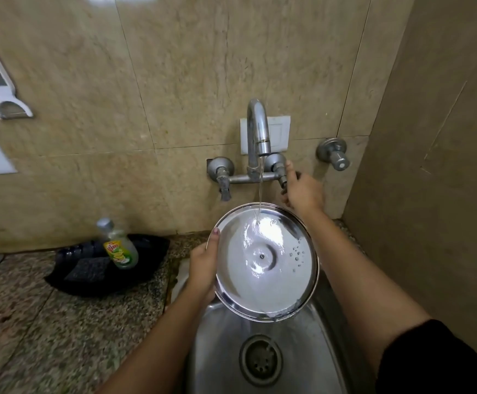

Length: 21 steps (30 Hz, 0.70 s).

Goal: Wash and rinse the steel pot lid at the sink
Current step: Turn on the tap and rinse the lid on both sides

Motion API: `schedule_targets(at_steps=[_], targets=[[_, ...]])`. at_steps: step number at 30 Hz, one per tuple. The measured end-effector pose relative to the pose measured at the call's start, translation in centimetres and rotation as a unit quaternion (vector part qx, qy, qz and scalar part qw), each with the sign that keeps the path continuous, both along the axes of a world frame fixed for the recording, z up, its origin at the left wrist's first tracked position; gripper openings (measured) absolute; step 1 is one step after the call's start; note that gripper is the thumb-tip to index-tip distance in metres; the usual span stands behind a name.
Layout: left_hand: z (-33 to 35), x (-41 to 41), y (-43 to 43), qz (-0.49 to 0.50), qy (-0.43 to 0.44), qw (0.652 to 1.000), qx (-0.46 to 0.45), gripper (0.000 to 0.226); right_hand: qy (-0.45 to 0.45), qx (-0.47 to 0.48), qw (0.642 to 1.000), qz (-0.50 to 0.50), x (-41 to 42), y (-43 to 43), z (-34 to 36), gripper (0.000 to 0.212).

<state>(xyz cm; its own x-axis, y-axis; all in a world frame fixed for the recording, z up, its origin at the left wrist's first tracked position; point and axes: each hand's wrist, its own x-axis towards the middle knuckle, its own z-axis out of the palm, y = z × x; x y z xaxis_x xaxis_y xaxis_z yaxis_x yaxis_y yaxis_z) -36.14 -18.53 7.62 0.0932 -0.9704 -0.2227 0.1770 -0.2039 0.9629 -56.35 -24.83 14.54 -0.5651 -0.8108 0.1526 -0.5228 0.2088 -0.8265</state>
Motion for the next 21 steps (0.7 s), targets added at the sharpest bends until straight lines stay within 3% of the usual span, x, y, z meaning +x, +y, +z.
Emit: schedule_targets(at_steps=[13, 15, 18, 21], targets=[[0.4, -0.7, 0.0, -0.006, -0.015, 1.000, 0.002, 0.046, -0.033, -0.001, 0.999, 0.041, 0.3, 1.3, -0.6, 0.058], [0.3, -0.9, 0.0, -0.001, -0.026, 1.000, 0.006, 0.045, 0.056, 0.022, 0.998, 0.031, 1.6, 2.2, -2.8, 0.059], [0.0, -1.5, -0.1, -0.009, -0.033, 0.999, 0.025, 0.046, 0.242, 0.052, 0.969, 0.007, 3.3, 3.4, -6.2, 0.067], [-0.1, -2.4, 0.2, -0.006, -0.026, 0.999, 0.029, 0.046, 0.300, 0.022, 0.948, 0.100, 5.1, 4.5, -7.5, 0.069]])
